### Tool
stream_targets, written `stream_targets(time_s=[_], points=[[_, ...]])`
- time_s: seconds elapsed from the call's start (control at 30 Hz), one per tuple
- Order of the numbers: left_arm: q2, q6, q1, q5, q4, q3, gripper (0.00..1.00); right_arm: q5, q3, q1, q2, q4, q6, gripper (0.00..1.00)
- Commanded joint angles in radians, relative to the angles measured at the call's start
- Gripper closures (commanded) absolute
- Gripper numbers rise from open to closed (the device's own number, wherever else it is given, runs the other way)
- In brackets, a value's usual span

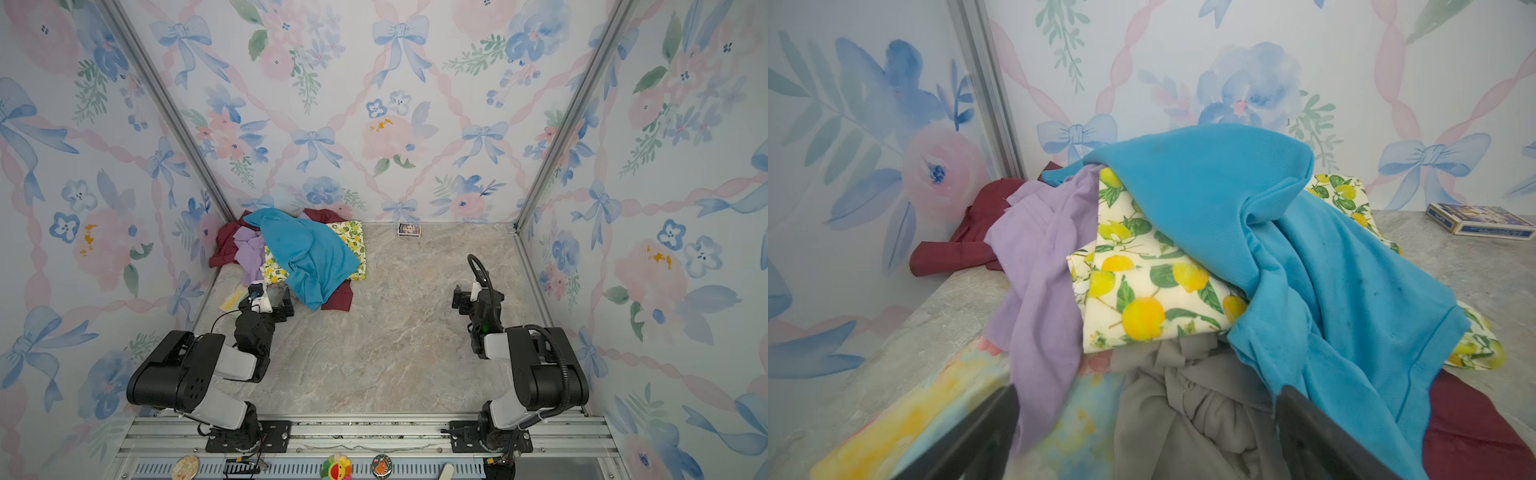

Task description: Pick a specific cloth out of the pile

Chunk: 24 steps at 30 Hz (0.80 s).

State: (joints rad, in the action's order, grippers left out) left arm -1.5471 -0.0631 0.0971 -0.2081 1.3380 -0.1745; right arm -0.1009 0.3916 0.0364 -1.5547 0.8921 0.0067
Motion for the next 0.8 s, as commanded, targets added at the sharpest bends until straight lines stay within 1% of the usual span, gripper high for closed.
stream_targets(time_s=[0.0,0.77], points=[[-0.004,-0.001,-0.004,0.035,0.011,-0.013,0.02,0.003,0.004,0.008,0.008,0.004,-0.005,0.03],[-0.004,-0.009,-0.004,0.022,0.009,-0.014,0.02,0.006,0.006,0.008,0.008,0.004,-0.005,0.03]])
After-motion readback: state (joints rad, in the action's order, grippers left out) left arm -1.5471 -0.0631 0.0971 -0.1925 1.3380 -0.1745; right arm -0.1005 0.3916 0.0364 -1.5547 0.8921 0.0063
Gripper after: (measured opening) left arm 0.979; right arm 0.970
